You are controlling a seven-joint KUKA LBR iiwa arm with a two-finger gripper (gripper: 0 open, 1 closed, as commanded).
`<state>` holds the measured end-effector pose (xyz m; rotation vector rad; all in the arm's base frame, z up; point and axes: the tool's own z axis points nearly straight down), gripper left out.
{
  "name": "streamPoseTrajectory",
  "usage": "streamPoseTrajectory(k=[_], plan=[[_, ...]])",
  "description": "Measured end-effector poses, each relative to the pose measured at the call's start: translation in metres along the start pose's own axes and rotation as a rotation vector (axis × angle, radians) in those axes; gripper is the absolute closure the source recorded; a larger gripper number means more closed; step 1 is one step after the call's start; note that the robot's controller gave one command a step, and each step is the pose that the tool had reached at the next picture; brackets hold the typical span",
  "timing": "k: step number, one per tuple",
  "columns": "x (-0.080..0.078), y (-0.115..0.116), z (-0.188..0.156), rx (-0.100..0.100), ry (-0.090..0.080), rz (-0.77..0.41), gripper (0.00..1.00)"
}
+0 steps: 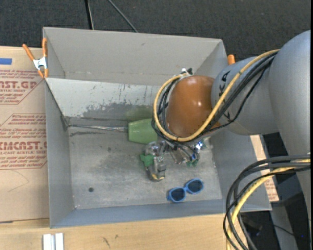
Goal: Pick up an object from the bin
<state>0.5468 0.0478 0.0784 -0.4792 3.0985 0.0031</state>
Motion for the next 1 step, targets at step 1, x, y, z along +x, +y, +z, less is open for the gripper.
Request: streamPoseTrajectory(k=[1], plan=[[0.0274,0.02,-0.1729,0.003,-0.004,-0.085,1.0]])
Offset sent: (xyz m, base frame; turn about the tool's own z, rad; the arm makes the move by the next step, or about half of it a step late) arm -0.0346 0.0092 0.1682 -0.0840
